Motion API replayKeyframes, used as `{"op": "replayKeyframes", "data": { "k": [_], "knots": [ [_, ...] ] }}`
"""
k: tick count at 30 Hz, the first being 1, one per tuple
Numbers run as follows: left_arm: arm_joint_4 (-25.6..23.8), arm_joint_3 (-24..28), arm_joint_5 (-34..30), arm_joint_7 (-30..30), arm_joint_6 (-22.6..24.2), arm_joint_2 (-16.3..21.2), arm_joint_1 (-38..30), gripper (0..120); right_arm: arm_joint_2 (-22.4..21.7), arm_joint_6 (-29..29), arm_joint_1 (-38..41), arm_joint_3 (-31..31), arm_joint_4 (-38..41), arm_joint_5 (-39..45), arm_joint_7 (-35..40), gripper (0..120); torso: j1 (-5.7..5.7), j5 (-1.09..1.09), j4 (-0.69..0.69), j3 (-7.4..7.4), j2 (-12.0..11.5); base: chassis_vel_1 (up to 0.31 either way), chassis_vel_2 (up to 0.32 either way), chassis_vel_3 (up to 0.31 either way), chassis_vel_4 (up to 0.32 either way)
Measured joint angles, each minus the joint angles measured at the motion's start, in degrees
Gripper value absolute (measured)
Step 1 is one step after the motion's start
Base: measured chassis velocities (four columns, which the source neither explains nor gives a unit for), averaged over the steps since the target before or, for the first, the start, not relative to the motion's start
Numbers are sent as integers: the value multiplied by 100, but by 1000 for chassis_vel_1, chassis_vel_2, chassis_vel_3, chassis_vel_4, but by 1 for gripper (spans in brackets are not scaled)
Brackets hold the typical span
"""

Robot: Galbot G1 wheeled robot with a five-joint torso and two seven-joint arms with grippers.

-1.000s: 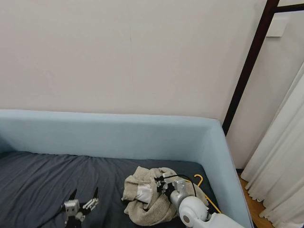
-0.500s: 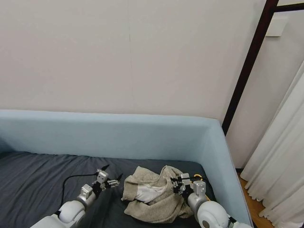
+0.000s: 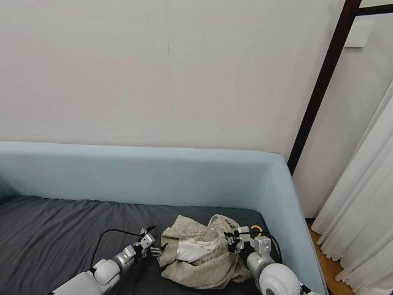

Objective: Pick up the clothes from the sofa and hang them on the clothes hanger.

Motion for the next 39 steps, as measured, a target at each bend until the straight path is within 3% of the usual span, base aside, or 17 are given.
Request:
{"op": "replayKeyframes", "data": {
  "k": [8,12,21,30,39],
  "knots": [
    [342,-6,41,-37,-98,-403,-121,84,-18,0,-15,11,1,1,3,0,0,-1,-1,0,0,0,0,0,0],
    [694,-42,168,-56,-195,-605,-194,63,-32,2,-16,-3,-24,3,2,0,0,-1,1,0,0,0,0,0,0],
    [1018,-85,229,-21,-269,-806,-277,33,-22,5,10,-53,-21,25,5,0,0,0,0,0,0,0,0,0,0],
    [946,-188,272,-34,-311,-782,-165,3,-138,18,-124,59,61,29,1,0,0,0,-1,0,0,0,0,0,0],
    [518,-456,186,-171,-278,-554,5,2,-156,53,-223,220,169,19,-50,0,0,-1,-1,0,0,0,0,0,0]
  ]
}}
